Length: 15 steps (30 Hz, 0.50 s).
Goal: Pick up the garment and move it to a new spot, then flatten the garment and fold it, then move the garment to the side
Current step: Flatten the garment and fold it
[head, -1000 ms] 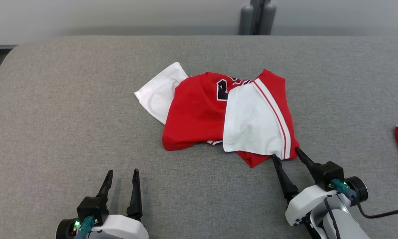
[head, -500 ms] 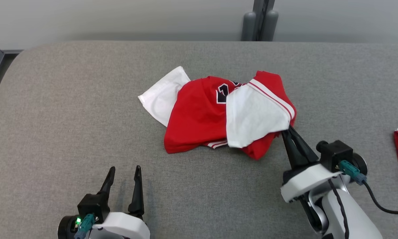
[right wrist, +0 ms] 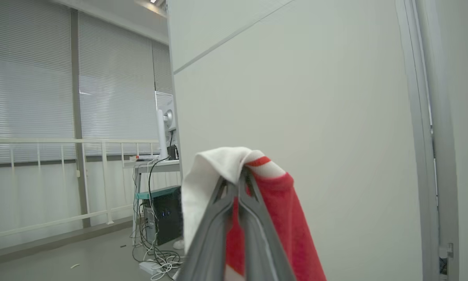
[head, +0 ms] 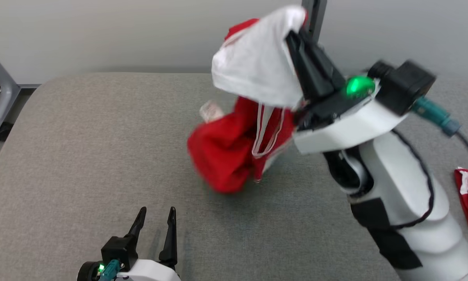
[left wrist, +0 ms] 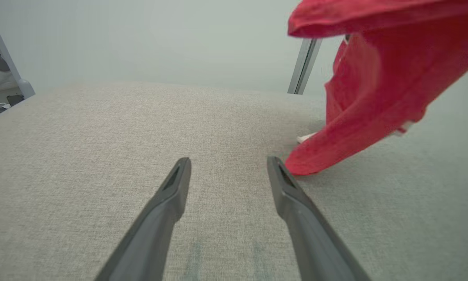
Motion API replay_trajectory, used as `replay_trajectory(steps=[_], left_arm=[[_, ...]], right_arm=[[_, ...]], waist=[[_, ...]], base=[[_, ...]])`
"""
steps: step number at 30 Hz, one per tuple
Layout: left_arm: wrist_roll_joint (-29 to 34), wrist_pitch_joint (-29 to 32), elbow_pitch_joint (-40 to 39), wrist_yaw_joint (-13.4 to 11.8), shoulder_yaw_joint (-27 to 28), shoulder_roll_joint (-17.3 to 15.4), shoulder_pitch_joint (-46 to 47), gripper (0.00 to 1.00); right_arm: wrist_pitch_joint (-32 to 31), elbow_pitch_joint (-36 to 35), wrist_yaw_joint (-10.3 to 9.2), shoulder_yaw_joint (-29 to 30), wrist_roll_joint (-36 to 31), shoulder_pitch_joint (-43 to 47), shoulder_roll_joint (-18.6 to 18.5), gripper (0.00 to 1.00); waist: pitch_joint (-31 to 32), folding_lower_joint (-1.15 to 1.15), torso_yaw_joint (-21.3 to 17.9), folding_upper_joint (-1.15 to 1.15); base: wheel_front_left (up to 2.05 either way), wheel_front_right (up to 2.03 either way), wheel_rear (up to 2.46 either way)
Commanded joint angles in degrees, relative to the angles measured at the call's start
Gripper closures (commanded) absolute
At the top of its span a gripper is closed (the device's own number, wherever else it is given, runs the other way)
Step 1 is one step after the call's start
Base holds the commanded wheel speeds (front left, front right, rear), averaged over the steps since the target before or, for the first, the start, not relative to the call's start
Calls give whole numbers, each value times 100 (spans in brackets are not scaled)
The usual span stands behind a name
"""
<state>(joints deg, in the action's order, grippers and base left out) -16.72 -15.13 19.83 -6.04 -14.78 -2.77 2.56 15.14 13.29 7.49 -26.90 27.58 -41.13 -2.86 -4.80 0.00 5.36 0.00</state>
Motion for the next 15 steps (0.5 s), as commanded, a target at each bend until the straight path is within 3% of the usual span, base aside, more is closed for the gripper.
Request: replay_trajectory(steps=[1, 5, 9, 12, 15], left_arm=[[3, 0, 20, 24, 1, -25, -50, 0], [-49, 0, 77, 8, -41, -23, -61, 0], [-92, 0, 71, -25, -69, -22, 5, 0], [-106, 0, 54, -43, -117, -24, 109, 0], [-122, 0, 30, -56, -171, -21, 177, 0]], right_arm=[[-1, -109, 0, -10, 158, -171, -18, 100], [-1, -481, 0, 193, 695, -678, -23, 100], [-1, -323, 0, 874, 440, -876, -38, 100], [-2, 298, 0, 1475, -16, -974, -165, 100], [-4, 1609, 0, 1930, -517, -847, -442, 100]], waist=[[-11, 0, 84, 0], [-120, 0, 288, 0], [-315, 0, 462, 0], [-474, 0, 563, 0], [-570, 0, 619, 0]], base=[[0, 0, 0], [0, 0, 0], [0, 0, 0], [0, 0, 0], [0, 0, 0]])
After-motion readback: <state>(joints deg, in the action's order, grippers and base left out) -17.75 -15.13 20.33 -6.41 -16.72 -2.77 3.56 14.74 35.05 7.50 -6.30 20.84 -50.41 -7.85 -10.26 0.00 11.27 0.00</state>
